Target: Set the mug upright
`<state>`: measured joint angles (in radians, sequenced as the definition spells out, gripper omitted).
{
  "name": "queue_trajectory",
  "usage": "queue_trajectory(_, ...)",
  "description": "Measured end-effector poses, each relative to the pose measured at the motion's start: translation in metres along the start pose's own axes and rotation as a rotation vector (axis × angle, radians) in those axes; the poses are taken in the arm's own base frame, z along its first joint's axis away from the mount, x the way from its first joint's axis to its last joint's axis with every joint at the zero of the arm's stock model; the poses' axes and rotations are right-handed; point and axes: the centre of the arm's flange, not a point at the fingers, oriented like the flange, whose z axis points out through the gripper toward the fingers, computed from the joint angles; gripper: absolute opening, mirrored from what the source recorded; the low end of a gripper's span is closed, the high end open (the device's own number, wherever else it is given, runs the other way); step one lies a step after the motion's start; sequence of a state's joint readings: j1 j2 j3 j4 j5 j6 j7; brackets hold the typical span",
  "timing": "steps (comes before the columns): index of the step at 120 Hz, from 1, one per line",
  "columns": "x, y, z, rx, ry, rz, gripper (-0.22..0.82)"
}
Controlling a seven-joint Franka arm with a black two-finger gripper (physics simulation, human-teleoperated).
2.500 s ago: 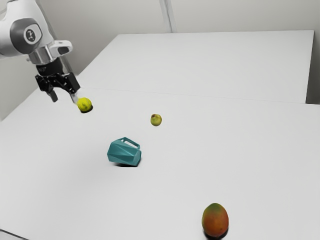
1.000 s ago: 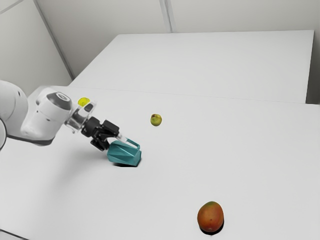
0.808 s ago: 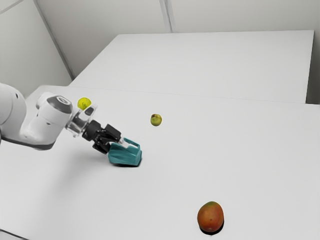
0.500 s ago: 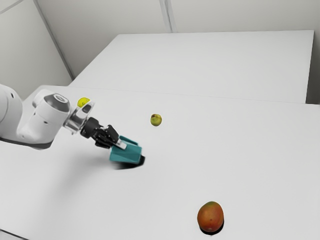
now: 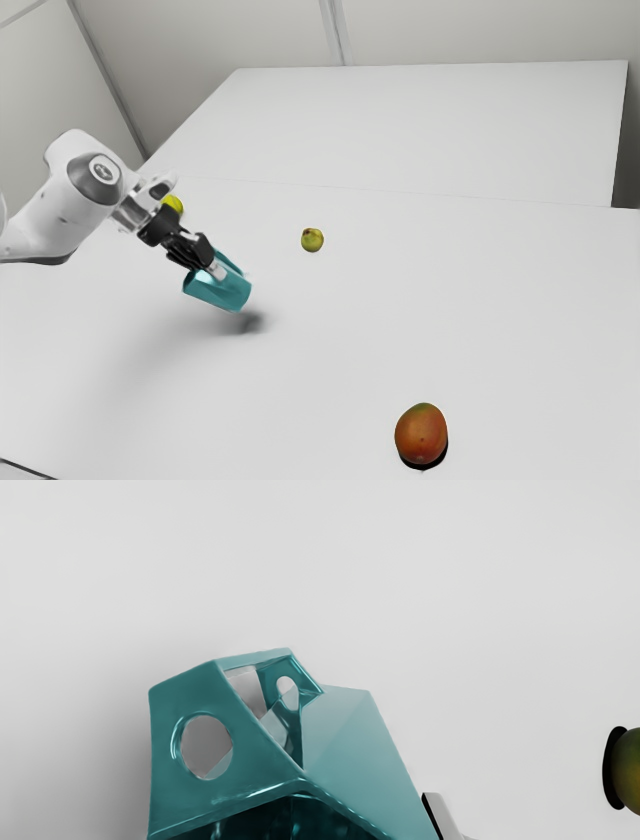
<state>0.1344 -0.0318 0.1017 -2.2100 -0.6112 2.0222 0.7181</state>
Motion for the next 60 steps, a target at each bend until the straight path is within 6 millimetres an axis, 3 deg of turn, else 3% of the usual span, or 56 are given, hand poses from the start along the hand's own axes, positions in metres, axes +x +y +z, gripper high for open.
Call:
queue_trajectory(11,-0.005,0.016,-0.009,0.17,-0.083,0.082,-0.18)
queue_trajectory(25,-0.012,0.044,0.005,0.378,-0.197,0.203,-0.18)
queue_trajectory(60,-0.011,0.083,0.046,0.682,-0.25,0.296,-0.18)
